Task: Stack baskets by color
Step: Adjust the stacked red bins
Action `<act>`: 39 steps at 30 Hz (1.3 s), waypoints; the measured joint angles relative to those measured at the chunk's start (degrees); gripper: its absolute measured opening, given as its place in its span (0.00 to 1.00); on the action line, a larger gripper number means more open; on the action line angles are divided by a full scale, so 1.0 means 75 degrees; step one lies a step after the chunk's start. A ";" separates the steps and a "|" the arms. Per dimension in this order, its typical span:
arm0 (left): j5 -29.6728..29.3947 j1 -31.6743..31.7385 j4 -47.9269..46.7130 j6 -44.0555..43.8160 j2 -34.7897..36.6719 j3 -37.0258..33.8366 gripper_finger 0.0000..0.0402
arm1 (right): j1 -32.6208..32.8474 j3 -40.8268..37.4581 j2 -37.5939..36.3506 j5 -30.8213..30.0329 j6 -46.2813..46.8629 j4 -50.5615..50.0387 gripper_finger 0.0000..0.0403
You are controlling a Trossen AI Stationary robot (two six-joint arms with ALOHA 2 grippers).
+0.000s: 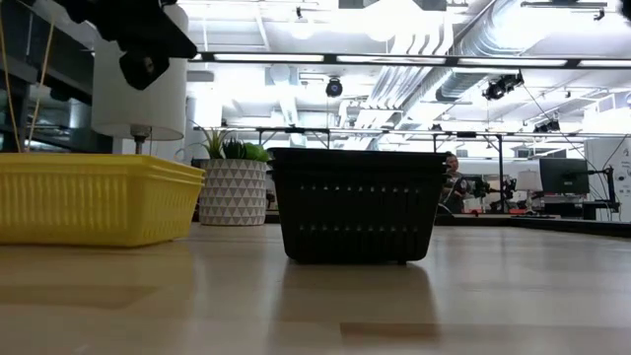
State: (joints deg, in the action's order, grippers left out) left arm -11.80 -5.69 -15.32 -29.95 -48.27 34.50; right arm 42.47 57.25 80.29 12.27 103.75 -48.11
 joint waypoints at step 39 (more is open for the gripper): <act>-0.0140 0.0009 0.0085 0.0015 -0.0006 0.0000 0.00 | -0.2424 -0.0003 0.1337 -0.2369 -0.2814 -0.2728 0.00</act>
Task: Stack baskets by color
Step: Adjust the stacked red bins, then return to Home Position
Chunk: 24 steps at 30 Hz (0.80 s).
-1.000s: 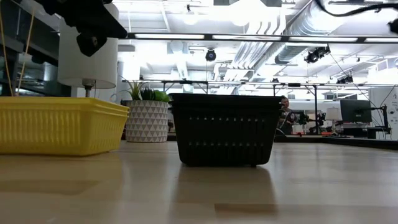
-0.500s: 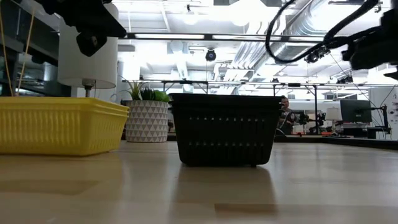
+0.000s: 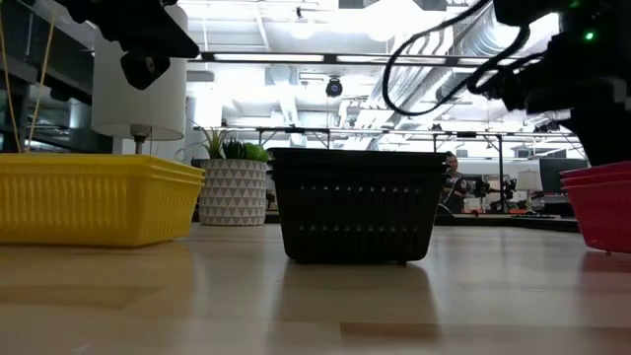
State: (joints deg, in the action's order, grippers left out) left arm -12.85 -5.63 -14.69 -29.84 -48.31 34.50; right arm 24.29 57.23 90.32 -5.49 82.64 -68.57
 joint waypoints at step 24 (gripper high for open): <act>0.0560 0.0423 0.0972 0.1031 0.0058 0.1078 0.00 | -0.0721 -0.1880 -0.5591 -0.3382 -0.5355 0.6460 0.00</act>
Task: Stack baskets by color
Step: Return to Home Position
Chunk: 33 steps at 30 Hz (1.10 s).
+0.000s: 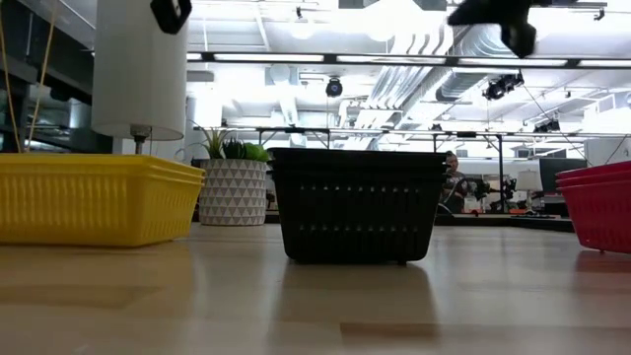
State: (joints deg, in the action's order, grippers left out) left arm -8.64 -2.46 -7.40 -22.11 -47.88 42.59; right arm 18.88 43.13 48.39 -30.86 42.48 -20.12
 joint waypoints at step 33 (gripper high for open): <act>-0.0264 0.0427 0.1892 -0.0041 0.6385 -0.4959 0.00 | -0.0683 -0.0006 0.0098 0.0647 -0.1067 0.1800 0.00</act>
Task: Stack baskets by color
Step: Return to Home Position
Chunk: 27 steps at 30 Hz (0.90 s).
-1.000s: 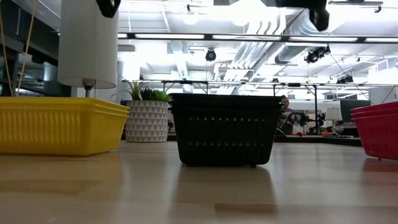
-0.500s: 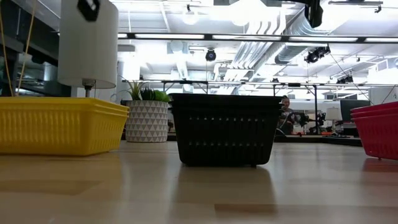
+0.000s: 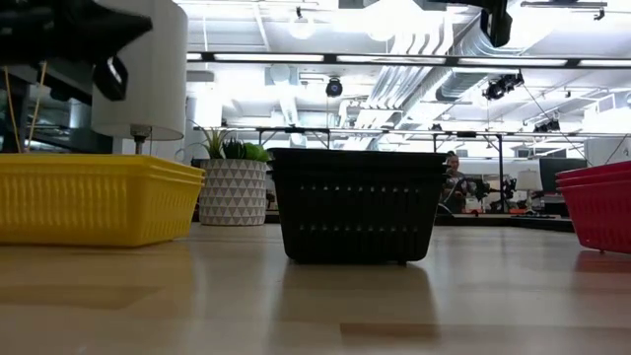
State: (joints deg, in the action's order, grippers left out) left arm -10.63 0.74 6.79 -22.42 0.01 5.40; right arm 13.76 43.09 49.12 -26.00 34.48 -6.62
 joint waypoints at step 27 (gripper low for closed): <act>0.0812 0.0424 -0.0758 0.0213 -0.0110 -0.0628 0.00 | 0.0006 0.0000 -0.0206 0.1655 0.0405 -0.0457 0.00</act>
State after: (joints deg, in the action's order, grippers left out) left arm -4.54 3.92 1.10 -20.82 -0.82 0.69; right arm 13.80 43.09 47.58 -13.59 37.52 -10.05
